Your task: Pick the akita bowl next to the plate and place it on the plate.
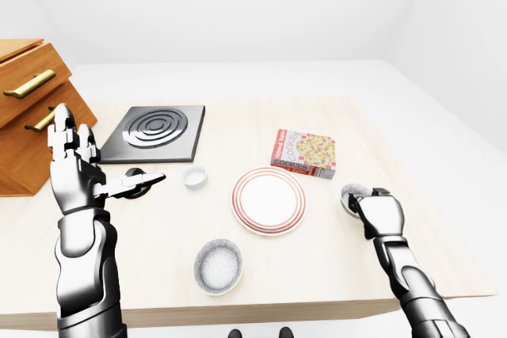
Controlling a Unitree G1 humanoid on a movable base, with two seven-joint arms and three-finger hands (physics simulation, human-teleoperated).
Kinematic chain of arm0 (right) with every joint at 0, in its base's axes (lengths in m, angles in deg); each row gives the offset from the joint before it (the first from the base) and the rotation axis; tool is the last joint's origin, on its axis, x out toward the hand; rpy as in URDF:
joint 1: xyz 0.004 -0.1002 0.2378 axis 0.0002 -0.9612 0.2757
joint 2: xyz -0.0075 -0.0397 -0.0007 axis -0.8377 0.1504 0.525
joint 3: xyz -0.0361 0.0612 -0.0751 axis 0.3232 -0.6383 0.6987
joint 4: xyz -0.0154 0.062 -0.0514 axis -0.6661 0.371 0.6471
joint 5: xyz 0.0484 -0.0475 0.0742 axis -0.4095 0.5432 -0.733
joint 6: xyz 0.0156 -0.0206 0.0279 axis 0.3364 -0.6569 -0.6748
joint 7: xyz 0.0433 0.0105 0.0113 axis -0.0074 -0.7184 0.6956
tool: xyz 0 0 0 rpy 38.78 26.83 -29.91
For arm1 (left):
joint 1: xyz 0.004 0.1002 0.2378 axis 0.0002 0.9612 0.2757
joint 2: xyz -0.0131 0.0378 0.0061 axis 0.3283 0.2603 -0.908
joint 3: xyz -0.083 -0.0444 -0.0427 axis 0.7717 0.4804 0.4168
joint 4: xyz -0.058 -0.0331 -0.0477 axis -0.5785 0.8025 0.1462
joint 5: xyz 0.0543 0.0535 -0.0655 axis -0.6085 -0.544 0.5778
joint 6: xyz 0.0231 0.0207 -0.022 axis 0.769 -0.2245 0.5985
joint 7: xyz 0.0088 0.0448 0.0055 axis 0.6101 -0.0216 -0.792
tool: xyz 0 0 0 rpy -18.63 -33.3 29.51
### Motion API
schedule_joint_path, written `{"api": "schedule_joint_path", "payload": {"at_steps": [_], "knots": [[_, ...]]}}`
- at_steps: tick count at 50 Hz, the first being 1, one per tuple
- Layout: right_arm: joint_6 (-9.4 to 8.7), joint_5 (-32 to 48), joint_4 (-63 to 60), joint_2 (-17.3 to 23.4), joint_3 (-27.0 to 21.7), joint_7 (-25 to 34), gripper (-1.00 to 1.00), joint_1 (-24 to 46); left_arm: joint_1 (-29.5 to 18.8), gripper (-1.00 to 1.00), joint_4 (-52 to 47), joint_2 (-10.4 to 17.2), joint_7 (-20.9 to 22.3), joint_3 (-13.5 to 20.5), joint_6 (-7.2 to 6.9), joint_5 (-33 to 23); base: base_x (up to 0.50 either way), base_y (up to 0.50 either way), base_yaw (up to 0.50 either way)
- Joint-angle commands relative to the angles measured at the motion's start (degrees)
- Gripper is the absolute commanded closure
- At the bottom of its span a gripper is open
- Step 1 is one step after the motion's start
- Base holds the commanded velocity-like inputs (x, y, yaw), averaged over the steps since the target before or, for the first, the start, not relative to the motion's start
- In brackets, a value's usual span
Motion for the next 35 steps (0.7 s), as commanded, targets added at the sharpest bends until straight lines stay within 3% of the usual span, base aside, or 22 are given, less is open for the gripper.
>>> {"api": "schedule_joint_path", "payload": {"at_steps": [1, 13, 19, 24, 35], "knots": [[0.00, 0.14, 8.35, 0.74, 1.48, -0.02, 1.00, 1.63, 0.07, -1.00, -0.16, -0.13, 0.09, 0.05, 0.00, 0.38, 0.01, 0.00, 0.00], [-0.30, -0.75, 6.60, 0.98, 1.45, -0.02, 1.00, 1.06, 0.07, -1.00, 0.09, -0.08, 0.12, 0.03, 0.00, 0.84, 0.00, 0.00, 0.00], [-3.56, 2.01, -3.72, 1.00, -0.39, -0.02, 1.00, -2.00, 0.11, -1.00, 0.01, -0.15, 0.16, -0.07, 0.00, 0.90, 0.00, 0.00, 0.00], [-4.89, 5.90, -14.00, -0.03, -1.84, -0.02, 1.00, -5.13, 0.03, -1.00, 0.49, -0.11, 0.27, -0.09, 0.00, 0.89, 0.00, 0.00, 0.00], [-2.21, 11.35, -31.22, -3.56, -5.44, -0.02, 1.00, -10.14, 0.08, -1.00, 0.57, -0.07, 0.21, -0.10, 0.00, 0.96, 0.00, 0.00, 0.00]]}}
